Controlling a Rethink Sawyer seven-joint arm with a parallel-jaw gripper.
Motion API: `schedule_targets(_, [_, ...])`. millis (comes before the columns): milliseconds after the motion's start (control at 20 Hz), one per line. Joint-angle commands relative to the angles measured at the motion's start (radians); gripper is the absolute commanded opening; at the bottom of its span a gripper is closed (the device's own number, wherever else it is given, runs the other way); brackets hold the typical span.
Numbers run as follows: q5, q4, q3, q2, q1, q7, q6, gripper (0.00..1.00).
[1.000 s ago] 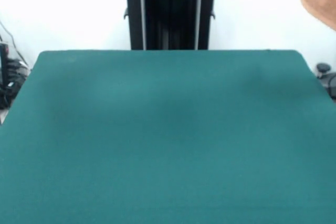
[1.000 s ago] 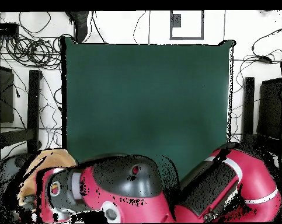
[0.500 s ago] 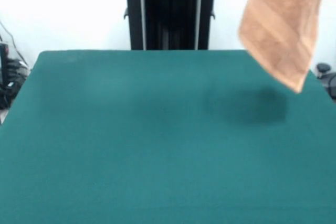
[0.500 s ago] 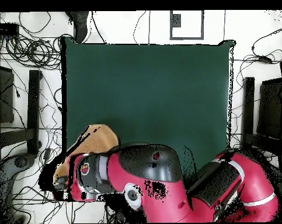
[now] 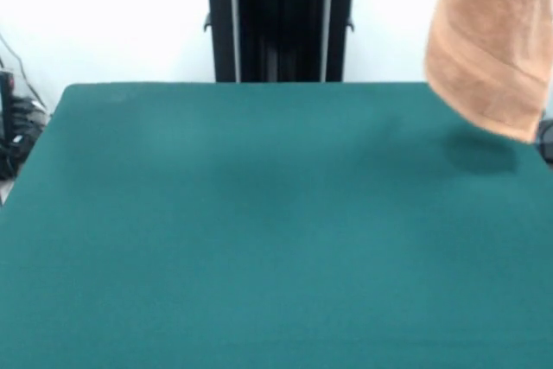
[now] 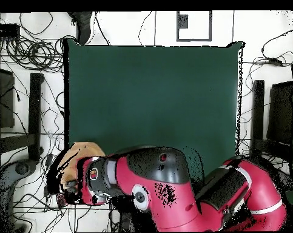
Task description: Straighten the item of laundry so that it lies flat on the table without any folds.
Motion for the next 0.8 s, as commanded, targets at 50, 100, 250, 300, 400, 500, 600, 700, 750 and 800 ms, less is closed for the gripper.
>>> schedule_targets(50, [0.029, 0.156, -0.132, 0.026, 0.014, -0.362, -0.036, 0.0])
schedule_targets(100, [0.026, 0.19, -0.104, -0.004, 0.02, -0.335, 0.018, 0.0])
schedule_targets(250, [0.022, 0.244, -0.051, -0.048, 0.034, -0.269, 0.113, 0.0])
schedule_targets(300, [0.021, 0.259, -0.039, -0.057, 0.038, -0.248, 0.14, 0.0])
schedule_targets(400, [0.02, 0.273, -0.035, -0.076, 0.038, -0.246, 0.166, 0.0])
schedule_targets(500, [0.018, 0.281, -0.048, -0.093, 0.031, -0.267, 0.182, 0.0])
schedule_targets(600, [0.017, 0.282, -0.075, -0.108, 0.02, -0.302, 0.186, 0.0])
schedule_targets(700, [0.016, 0.262, -0.102, -0.15, 0.018, -0.339, 0.175, 0.0])
schedule_targets(750, [0.015, 0.254, -0.112, -0.168, 0.017, -0.352, 0.174, 0.0])
schedule_targets(800, [0.014, 0.239, -0.129, -0.196, 0.018, -0.373, 0.165, 0.0])
